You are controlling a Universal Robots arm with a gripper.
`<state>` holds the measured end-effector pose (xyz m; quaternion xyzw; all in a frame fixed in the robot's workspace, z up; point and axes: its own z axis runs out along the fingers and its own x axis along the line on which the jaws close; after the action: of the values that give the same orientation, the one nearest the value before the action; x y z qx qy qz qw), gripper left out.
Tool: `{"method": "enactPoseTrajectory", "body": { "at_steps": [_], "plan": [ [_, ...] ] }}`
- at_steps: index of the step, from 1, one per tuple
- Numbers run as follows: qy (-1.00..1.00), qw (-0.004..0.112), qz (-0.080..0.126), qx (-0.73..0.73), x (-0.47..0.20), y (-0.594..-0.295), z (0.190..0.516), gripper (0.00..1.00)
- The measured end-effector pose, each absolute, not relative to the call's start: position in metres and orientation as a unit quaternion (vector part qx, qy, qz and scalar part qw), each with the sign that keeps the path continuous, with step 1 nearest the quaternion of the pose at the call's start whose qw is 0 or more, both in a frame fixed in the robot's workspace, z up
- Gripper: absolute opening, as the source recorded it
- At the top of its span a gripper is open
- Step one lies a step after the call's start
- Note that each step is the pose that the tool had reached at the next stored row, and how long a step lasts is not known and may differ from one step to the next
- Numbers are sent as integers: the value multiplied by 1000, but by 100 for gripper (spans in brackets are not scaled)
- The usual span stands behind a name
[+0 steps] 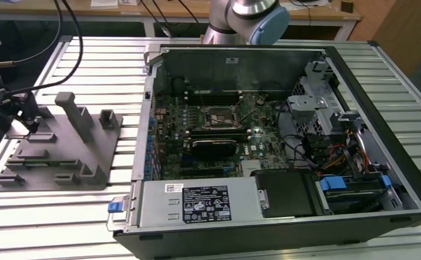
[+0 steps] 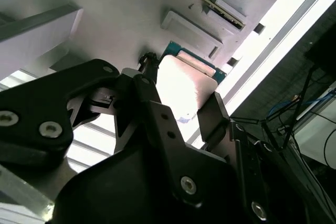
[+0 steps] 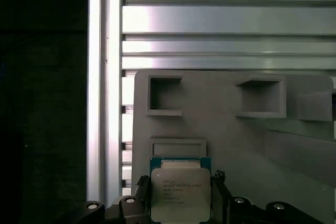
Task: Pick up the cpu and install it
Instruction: 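Pick up the cpu and move it towards the insertion slot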
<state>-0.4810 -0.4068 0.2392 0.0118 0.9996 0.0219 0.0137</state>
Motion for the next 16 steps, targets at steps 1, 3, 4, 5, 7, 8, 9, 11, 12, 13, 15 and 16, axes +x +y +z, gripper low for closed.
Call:
{"method": "enactPoseTrajectory", "body": {
  "at_steps": [1,3,4,5,7,8,9,11,12,13,15,16],
  "plan": [
    [1000,14,22,12,-481,-407,241,55],
    [1000,14,22,12,-481,-407,244,55],
    [1000,14,22,12,-481,-407,246,55],
    [1000,14,22,12,-481,-407,247,55],
    [1000,14,22,12,-481,-407,250,55],
    [1000,14,22,12,-481,-407,251,55],
    [1000,14,22,12,-481,-407,252,55],
    [1000,14,22,12,-481,-407,255,55],
    [1000,14,22,12,-481,-407,256,55],
    [1000,14,22,12,-481,-407,257,55],
    [1000,14,22,12,-481,-407,260,55],
    [1000,14,22,12,-481,-407,262,55]
  ]
}}
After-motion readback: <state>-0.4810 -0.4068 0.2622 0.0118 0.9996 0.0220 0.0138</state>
